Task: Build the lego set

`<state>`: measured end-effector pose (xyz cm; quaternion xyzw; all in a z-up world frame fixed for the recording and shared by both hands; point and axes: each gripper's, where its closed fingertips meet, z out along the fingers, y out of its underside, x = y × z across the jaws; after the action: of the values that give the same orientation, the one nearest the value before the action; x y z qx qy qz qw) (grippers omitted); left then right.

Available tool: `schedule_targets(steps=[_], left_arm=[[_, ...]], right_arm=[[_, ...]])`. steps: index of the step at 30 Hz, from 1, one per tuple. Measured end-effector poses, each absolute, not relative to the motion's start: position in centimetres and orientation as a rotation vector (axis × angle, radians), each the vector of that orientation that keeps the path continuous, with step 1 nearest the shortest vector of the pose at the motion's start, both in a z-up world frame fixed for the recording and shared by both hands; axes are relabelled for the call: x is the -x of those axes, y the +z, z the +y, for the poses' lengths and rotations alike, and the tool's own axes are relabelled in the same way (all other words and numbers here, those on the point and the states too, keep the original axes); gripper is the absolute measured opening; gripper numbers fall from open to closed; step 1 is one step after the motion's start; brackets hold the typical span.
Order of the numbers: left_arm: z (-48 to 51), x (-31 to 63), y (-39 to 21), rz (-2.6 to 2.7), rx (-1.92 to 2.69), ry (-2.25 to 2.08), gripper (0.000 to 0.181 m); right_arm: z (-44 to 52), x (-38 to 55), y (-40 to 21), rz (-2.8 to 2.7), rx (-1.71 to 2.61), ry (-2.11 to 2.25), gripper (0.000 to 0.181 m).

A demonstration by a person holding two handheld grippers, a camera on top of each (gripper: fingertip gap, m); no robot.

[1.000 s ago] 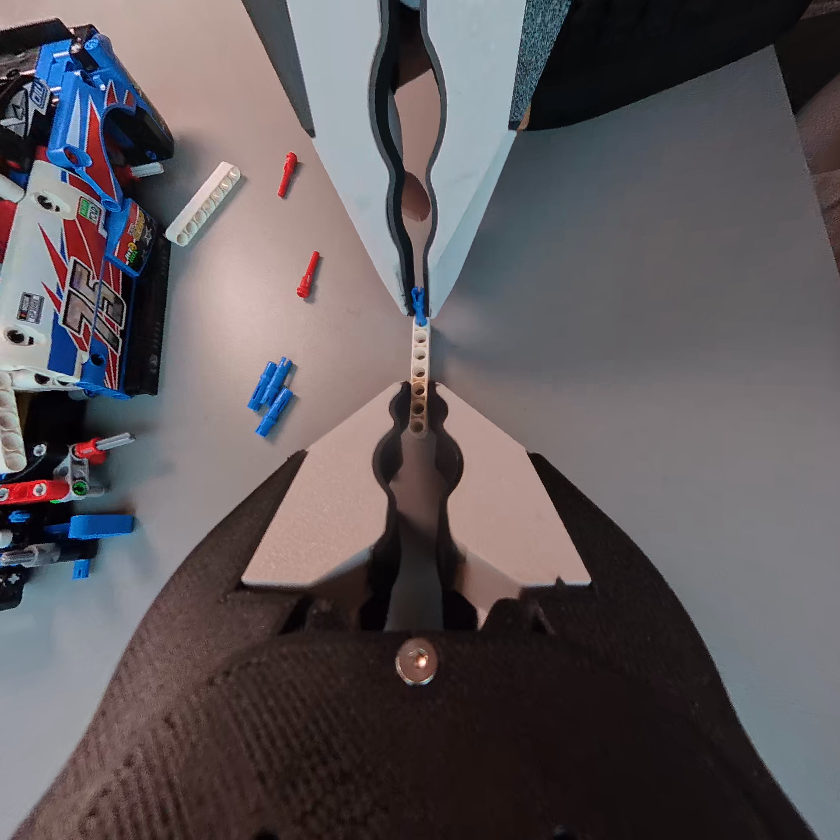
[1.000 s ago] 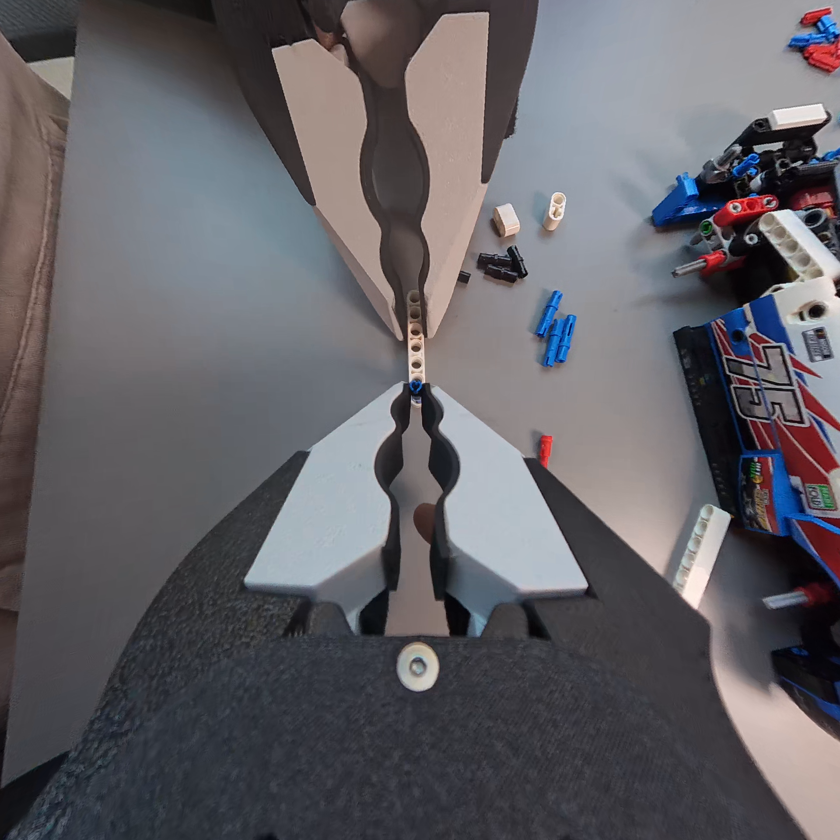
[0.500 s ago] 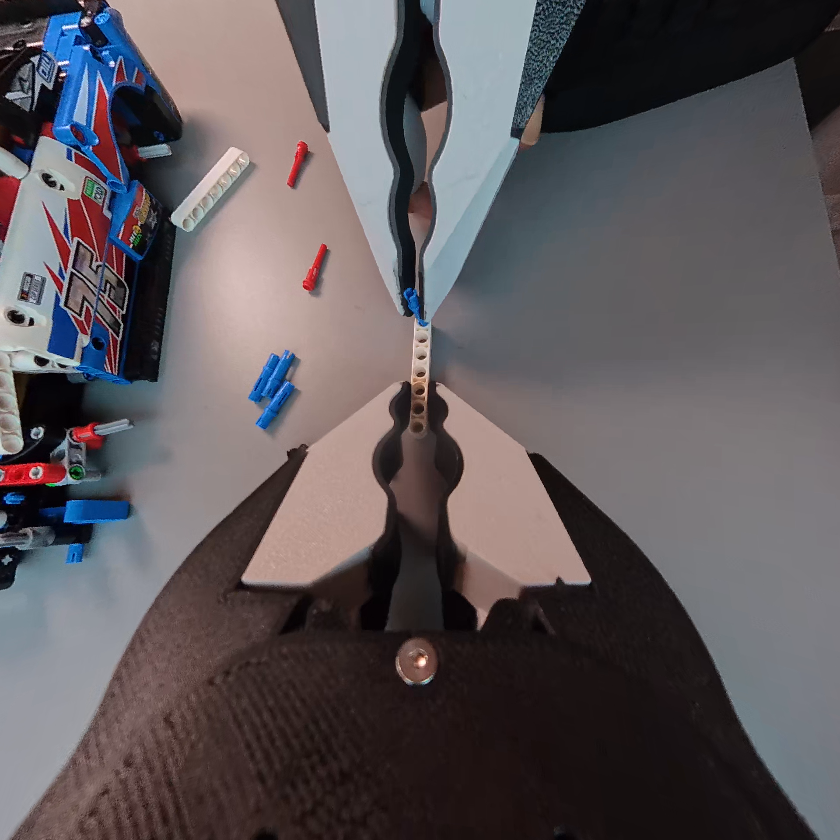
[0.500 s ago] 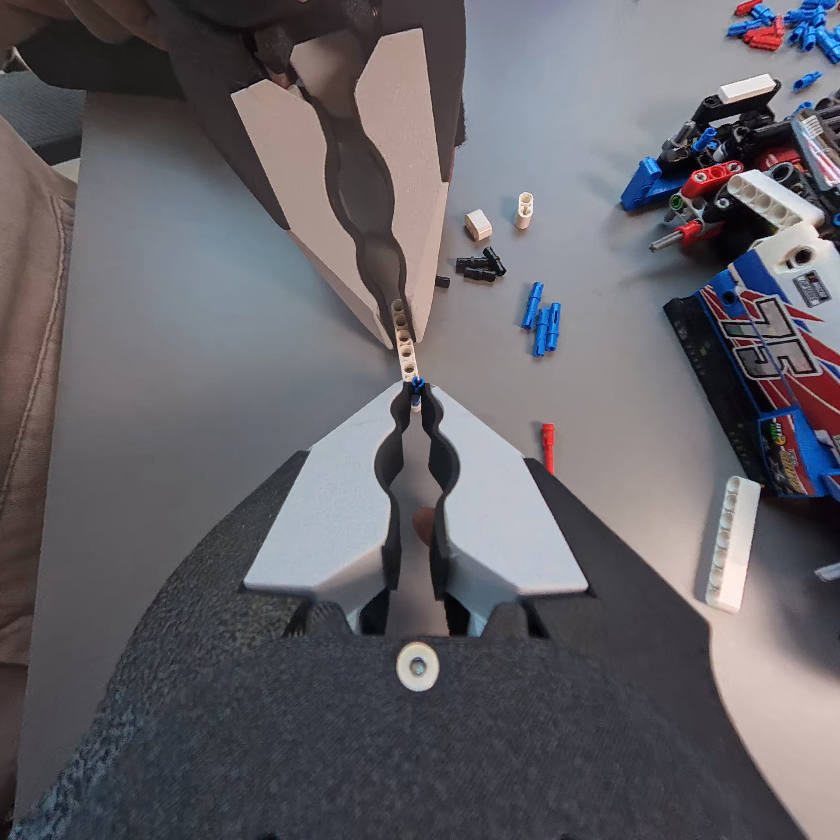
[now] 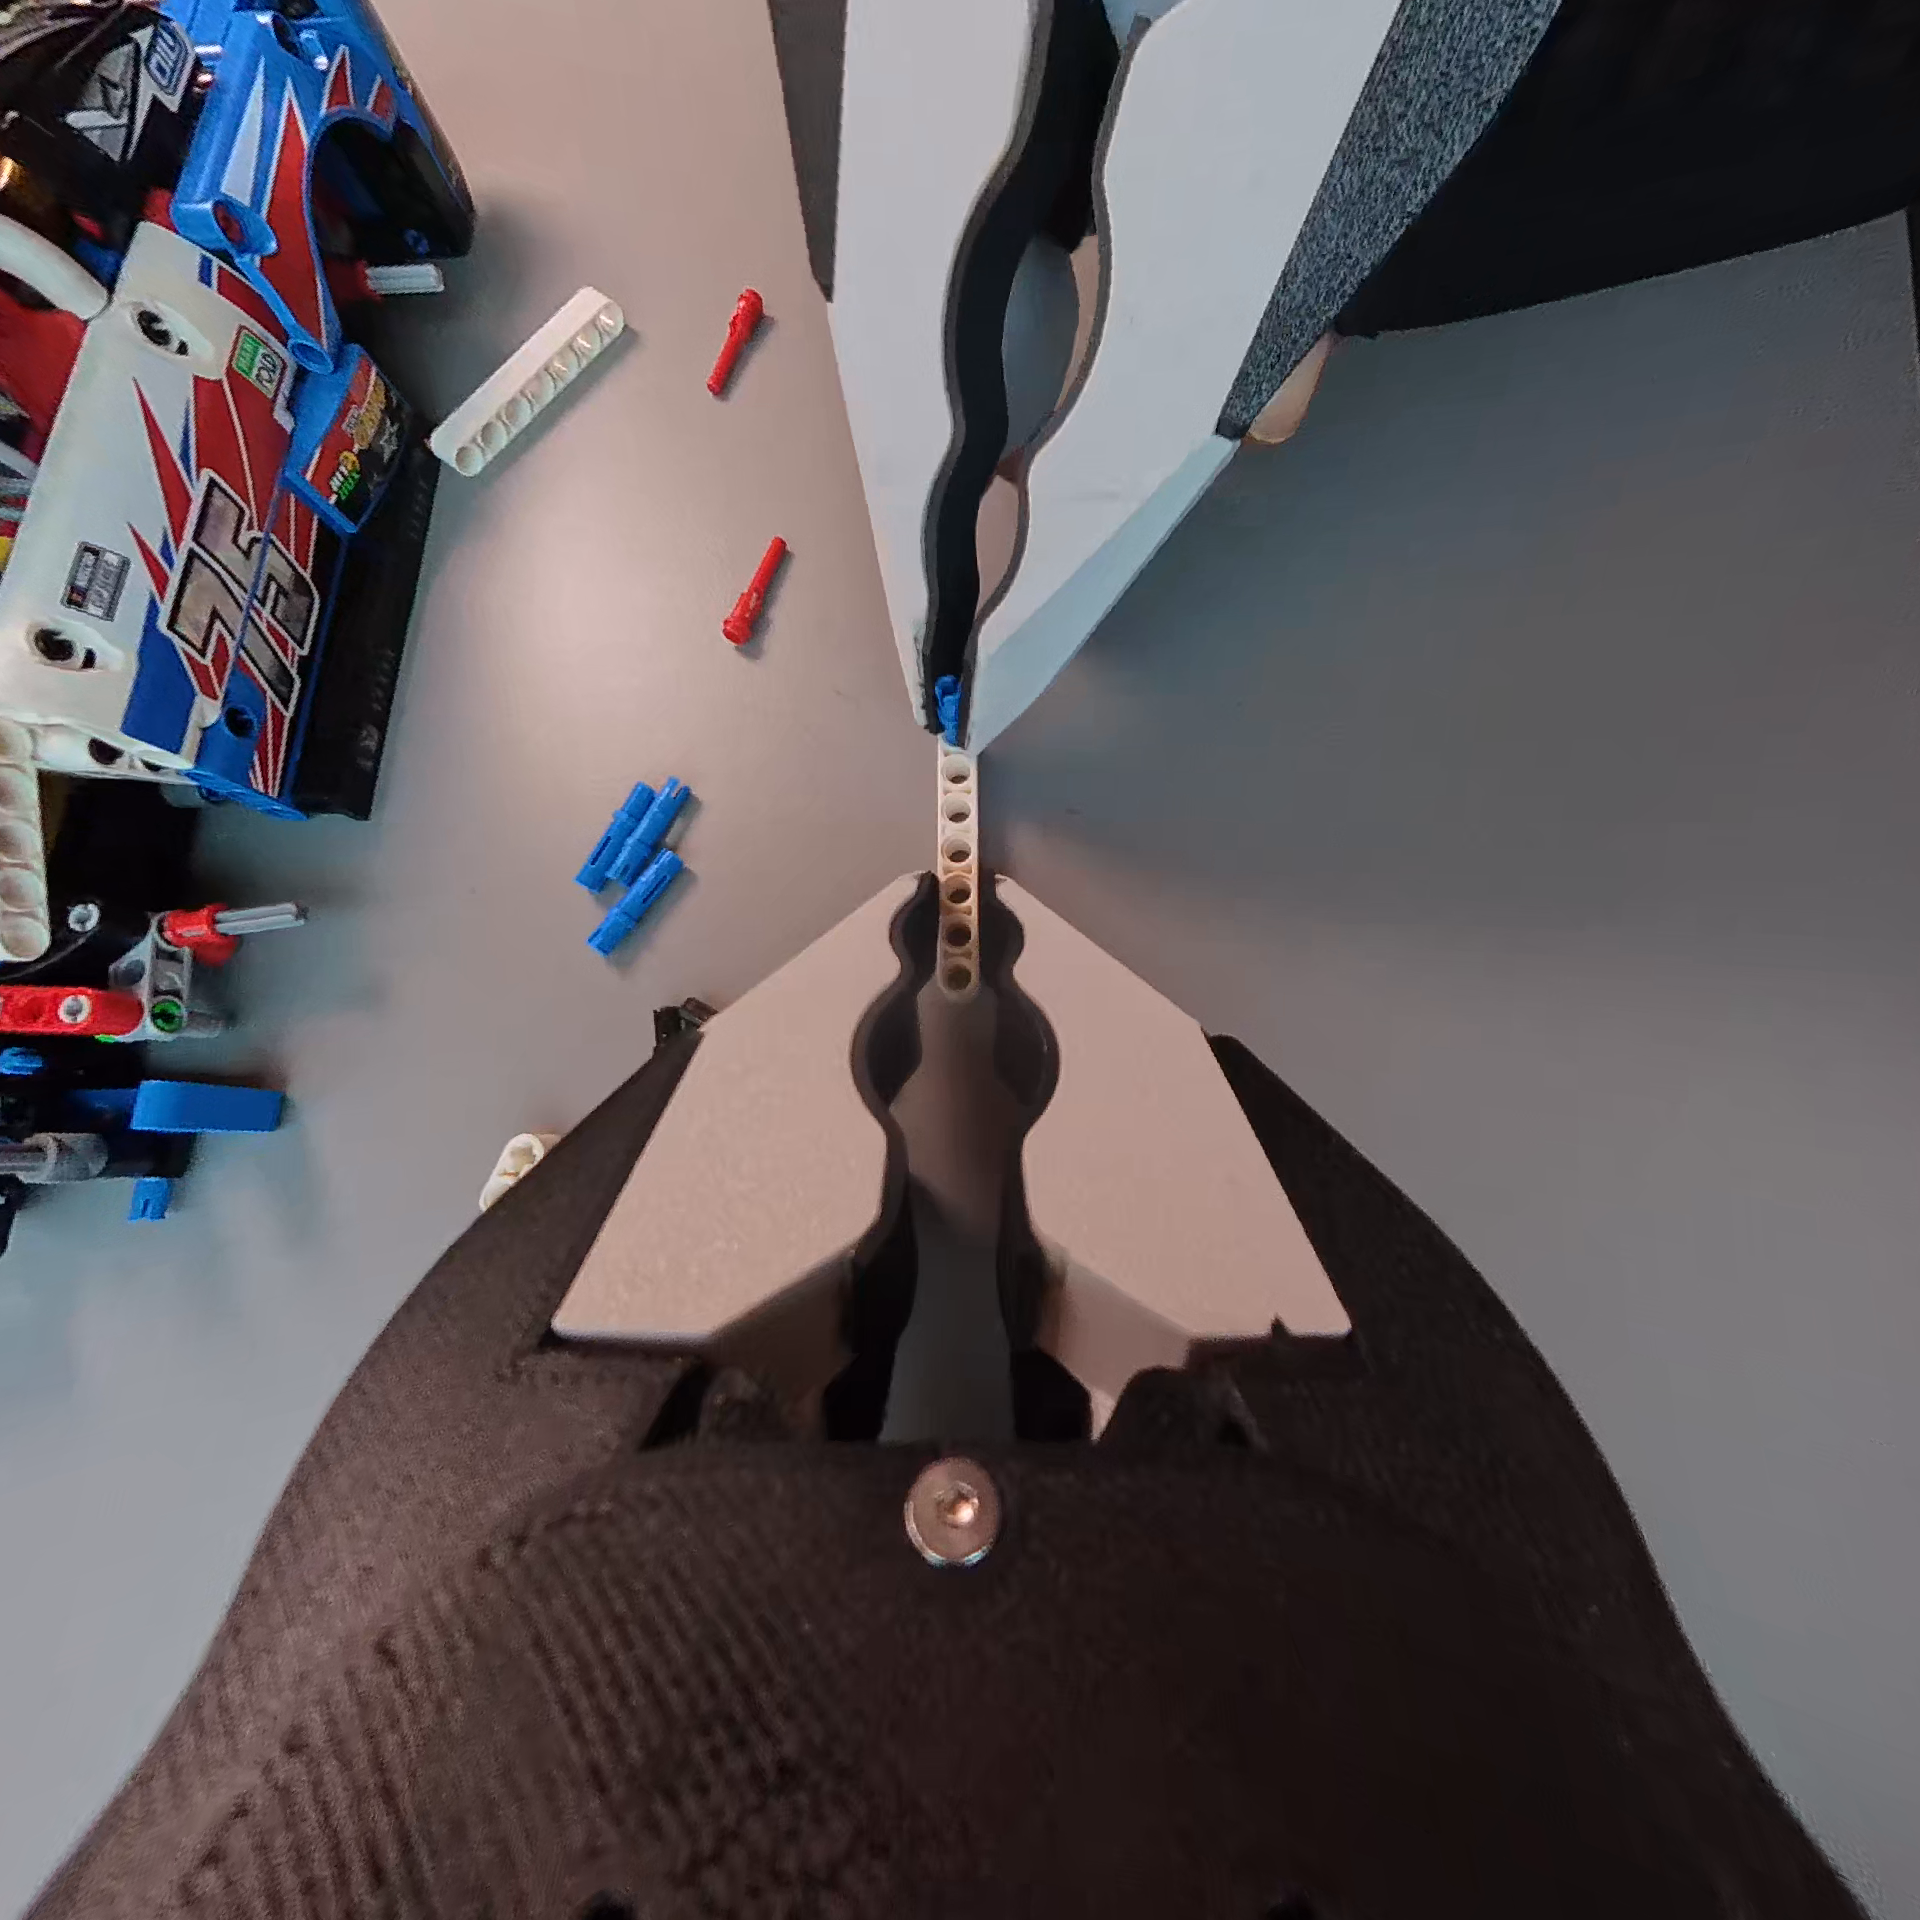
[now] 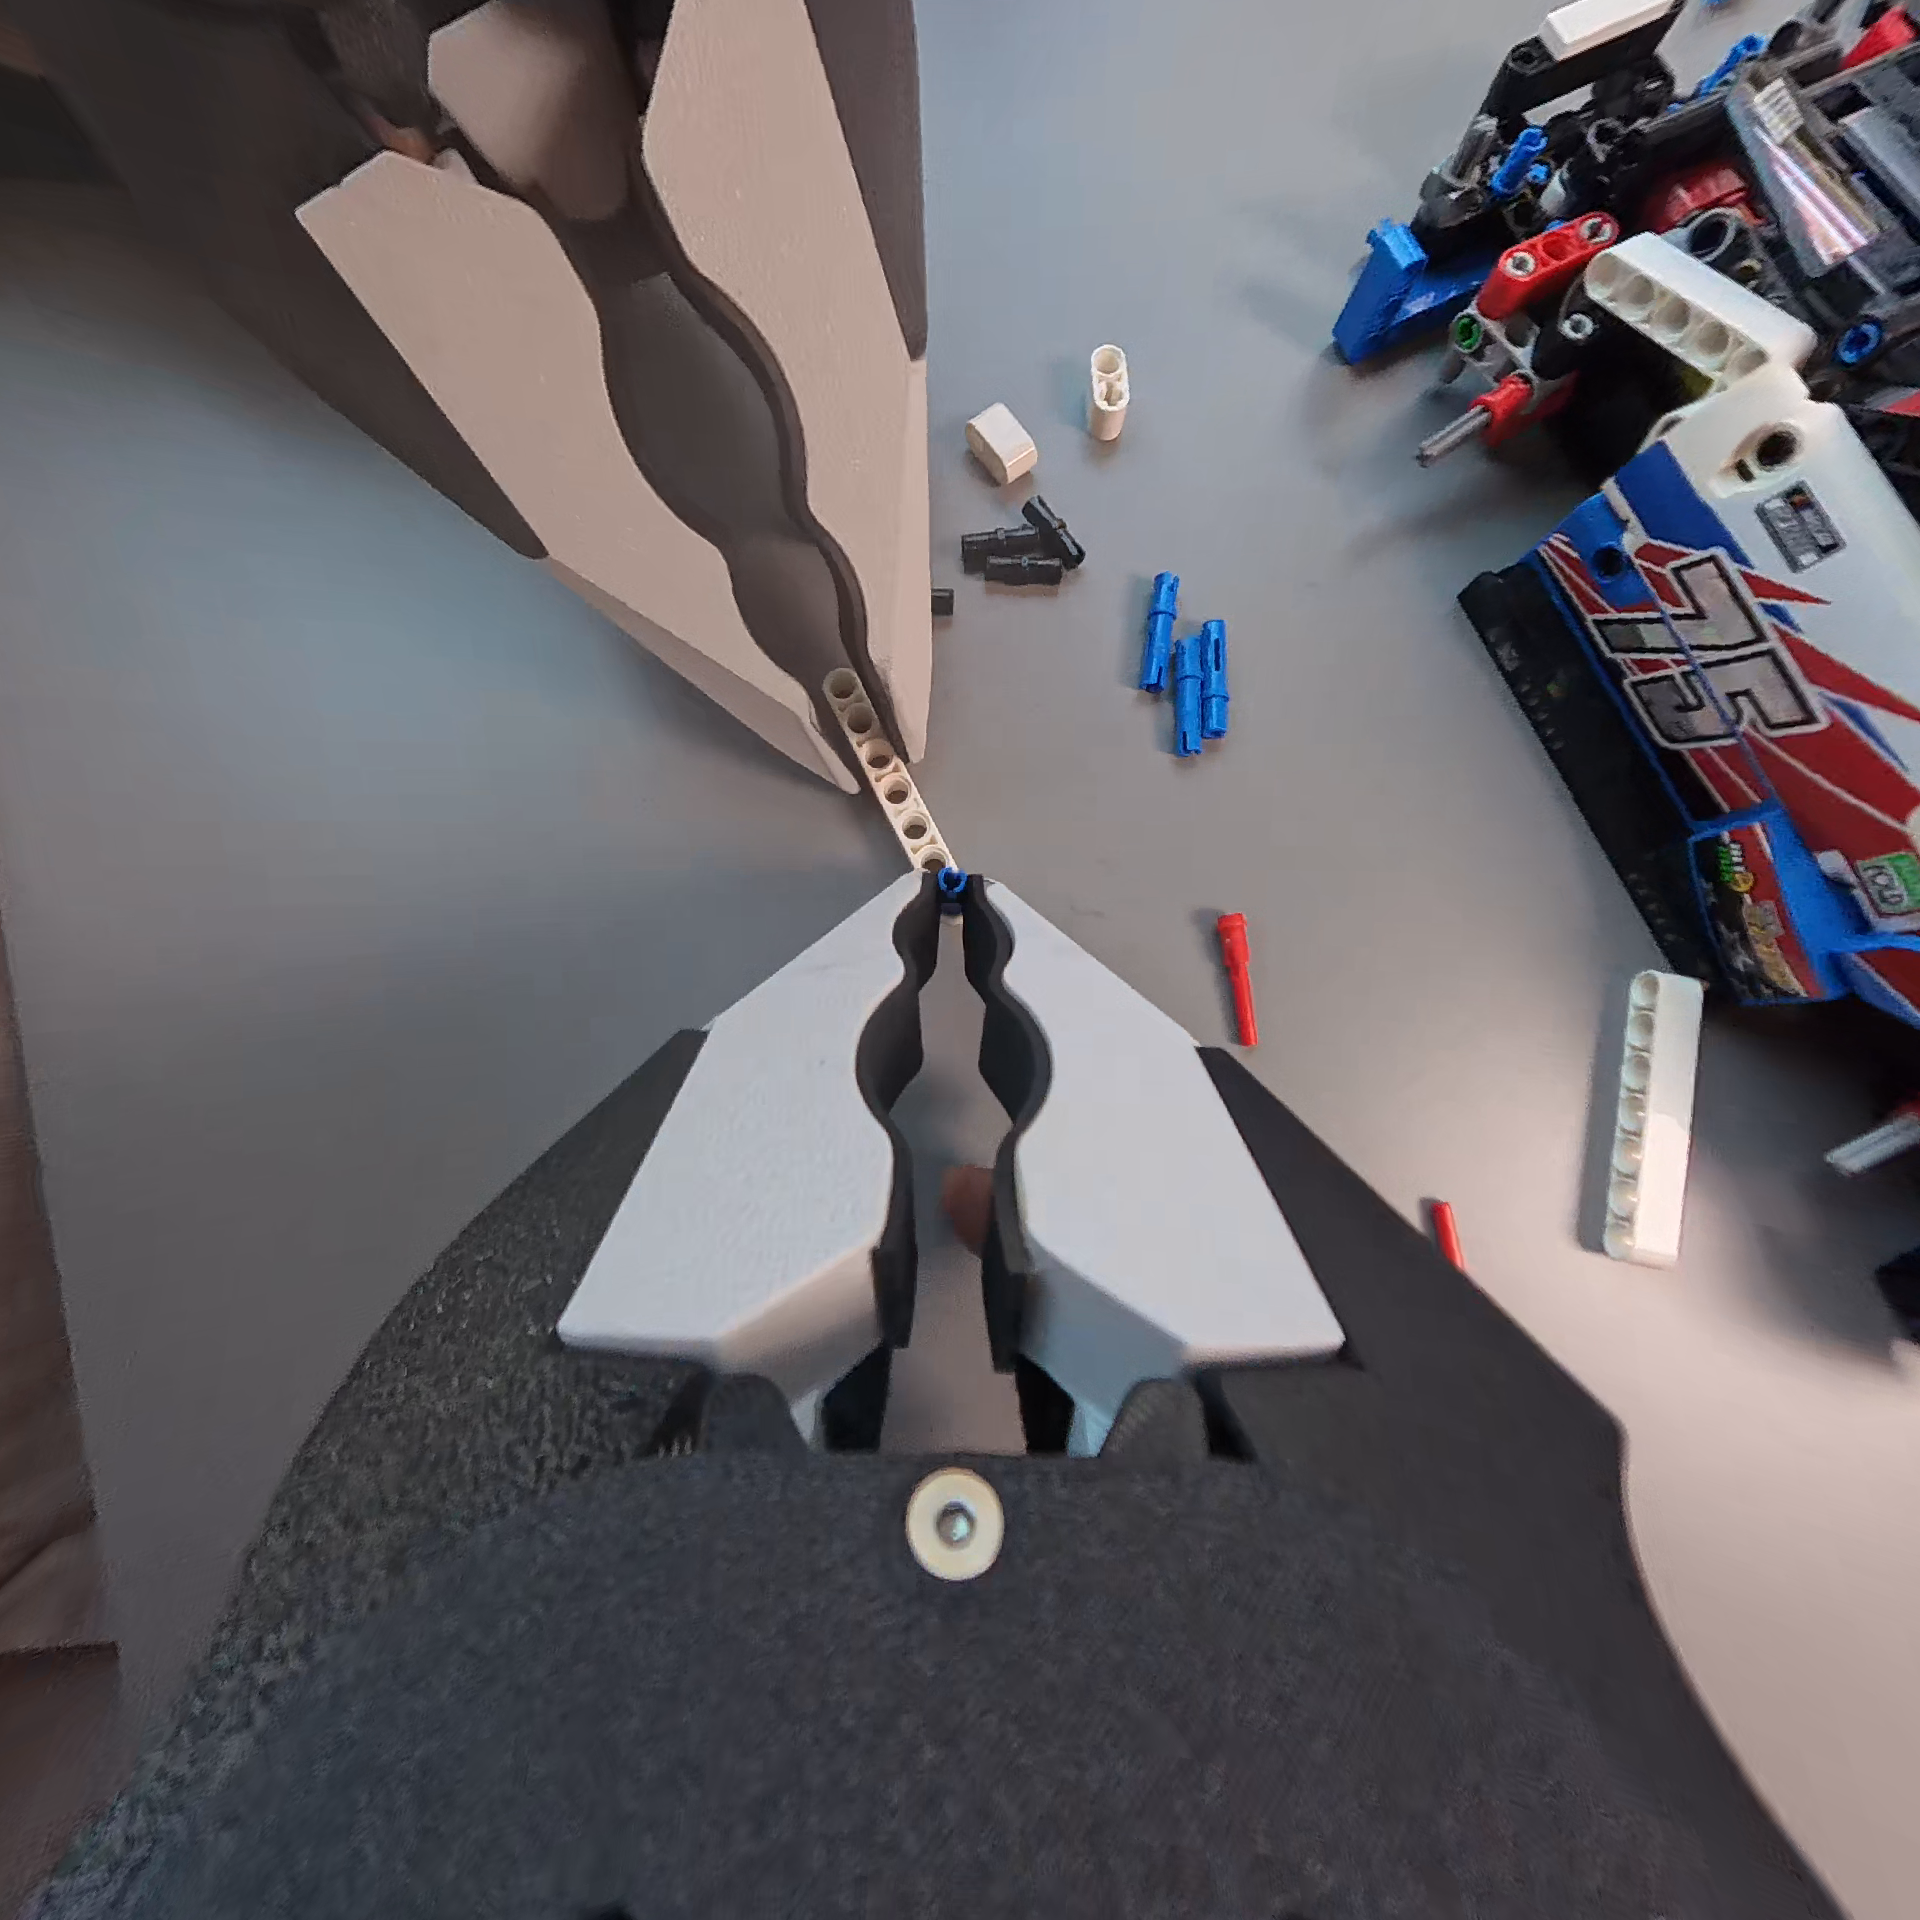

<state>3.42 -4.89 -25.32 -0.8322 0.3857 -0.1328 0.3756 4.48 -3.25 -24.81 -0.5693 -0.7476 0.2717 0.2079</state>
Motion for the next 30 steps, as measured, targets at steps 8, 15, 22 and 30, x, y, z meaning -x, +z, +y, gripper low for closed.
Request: schedule_targets(steps=[8,15,22,30], left_arm=[[-5.0,-3.4,-25.3,0.992,2.127,-0.340,0.006],[-5.0,-3.4,-25.3,0.997,2.127,-0.340,0.006],[-5.0,-3.4,-25.3,0.994,2.125,-0.346,0.006],[-4.9,-3.4,-25.3,0.993,2.117,-0.351,0.006]], right_arm=[[-3.2,-4.3,-24.0,-2.201,1.452,0.766,0.018],[-3.4,-4.5,-23.6,-2.266,1.419,0.740,0.003],[-3.4,-4.5,-23.8,-2.335,1.465,0.705,0.003],[-3.4,-4.5,-23.8,-2.299,1.494,0.683,0.003]])
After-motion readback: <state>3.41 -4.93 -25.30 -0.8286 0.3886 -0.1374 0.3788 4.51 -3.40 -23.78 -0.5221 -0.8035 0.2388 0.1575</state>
